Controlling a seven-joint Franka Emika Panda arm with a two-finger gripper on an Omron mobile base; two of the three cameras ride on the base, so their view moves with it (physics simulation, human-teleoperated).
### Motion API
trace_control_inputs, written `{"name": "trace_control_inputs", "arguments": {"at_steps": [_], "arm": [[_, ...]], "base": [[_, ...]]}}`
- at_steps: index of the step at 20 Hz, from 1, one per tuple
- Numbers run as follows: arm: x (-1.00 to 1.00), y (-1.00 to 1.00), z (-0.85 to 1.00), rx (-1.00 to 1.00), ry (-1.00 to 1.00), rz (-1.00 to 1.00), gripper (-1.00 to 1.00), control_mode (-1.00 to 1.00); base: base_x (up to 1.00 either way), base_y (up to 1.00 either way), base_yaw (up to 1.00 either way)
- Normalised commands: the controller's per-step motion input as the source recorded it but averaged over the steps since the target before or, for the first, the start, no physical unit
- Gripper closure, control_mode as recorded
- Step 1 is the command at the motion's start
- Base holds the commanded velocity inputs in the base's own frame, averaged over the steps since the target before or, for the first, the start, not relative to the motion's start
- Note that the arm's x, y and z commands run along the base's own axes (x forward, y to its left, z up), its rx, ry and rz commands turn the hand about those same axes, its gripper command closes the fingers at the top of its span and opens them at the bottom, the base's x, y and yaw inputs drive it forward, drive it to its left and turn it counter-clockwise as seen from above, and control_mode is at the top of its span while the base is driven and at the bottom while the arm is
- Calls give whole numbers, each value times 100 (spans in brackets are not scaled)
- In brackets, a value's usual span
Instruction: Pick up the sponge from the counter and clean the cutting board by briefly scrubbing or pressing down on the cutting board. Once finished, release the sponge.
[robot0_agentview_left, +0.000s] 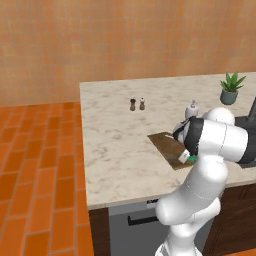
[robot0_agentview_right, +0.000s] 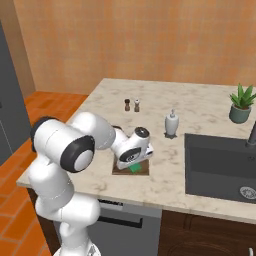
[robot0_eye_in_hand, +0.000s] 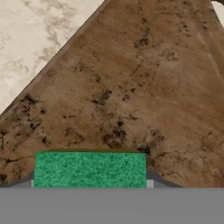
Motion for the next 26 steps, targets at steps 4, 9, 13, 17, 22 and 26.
{"name": "trace_control_inputs", "arguments": {"at_steps": [4,9,13,17,22,26], "arm": [[52,-23,0,0,0,24,100,-100],[73,-7,0,0,0,23,100,-100],[92,0,0,0,0,24,100,-100],[92,0,-6,0,3,25,100,-100],[63,15,-8,0,1,24,100,-100],[-1,45,0,0,0,24,100,-100]], "base": [[0,0,0],[0,0,0],[0,0,0],[0,0,0],[0,0,0],[0,0,0]]}}
